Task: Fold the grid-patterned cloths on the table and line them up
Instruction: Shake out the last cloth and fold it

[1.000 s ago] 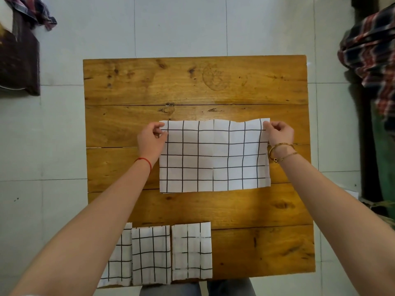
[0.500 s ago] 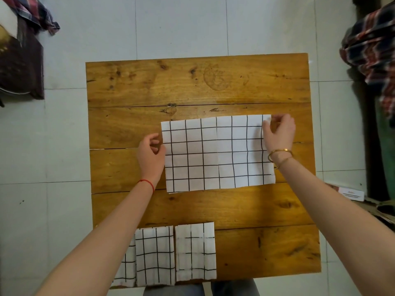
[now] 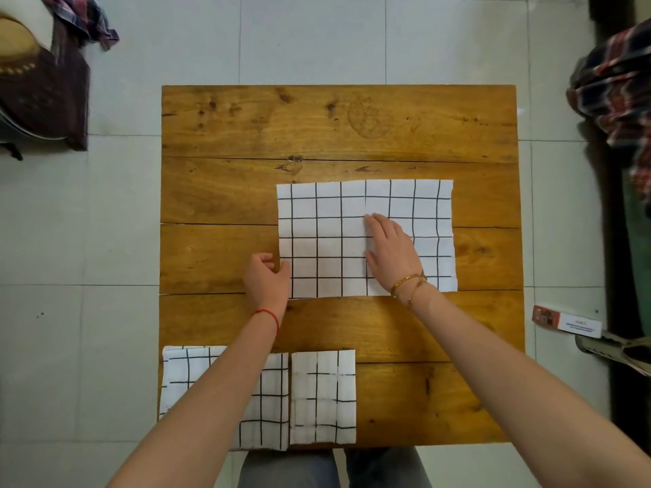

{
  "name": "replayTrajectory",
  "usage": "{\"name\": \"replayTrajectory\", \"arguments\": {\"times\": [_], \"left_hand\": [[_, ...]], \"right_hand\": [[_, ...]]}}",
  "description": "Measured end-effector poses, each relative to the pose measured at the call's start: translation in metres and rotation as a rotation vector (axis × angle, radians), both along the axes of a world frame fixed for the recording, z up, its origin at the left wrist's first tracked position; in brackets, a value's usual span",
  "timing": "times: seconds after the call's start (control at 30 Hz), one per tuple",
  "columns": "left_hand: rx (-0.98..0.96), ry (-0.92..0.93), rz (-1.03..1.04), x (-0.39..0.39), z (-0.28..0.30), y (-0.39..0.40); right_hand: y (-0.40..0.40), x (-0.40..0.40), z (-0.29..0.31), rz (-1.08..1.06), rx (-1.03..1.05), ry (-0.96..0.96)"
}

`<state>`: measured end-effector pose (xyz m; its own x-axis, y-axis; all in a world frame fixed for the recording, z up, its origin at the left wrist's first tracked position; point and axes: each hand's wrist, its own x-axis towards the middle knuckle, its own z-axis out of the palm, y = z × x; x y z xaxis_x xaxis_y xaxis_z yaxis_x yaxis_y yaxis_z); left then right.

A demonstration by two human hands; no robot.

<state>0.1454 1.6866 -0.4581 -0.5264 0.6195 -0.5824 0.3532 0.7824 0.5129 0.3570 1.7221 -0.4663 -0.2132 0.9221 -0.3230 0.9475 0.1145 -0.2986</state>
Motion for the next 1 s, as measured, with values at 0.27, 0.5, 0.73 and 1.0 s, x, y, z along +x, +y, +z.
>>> {"name": "replayTrajectory", "arguments": {"times": [0.27, 0.5, 0.73, 1.0], "left_hand": [[-0.040, -0.048, -0.028, 0.013, 0.003, 0.008], [0.001, -0.258, 0.022, 0.006, 0.010, 0.008], [0.061, -0.459, -0.130, -0.027, 0.035, 0.011], [0.129, -0.458, -0.420, -0.039, 0.076, 0.022]], "right_hand": [[-0.004, 0.002, 0.000, -0.014, -0.024, 0.037], [-0.006, 0.001, -0.002, 0.016, -0.003, 0.007], [-0.009, -0.016, -0.008, 0.117, 0.017, -0.082], [-0.008, -0.067, -0.008, 0.110, 0.025, -0.049]]}}
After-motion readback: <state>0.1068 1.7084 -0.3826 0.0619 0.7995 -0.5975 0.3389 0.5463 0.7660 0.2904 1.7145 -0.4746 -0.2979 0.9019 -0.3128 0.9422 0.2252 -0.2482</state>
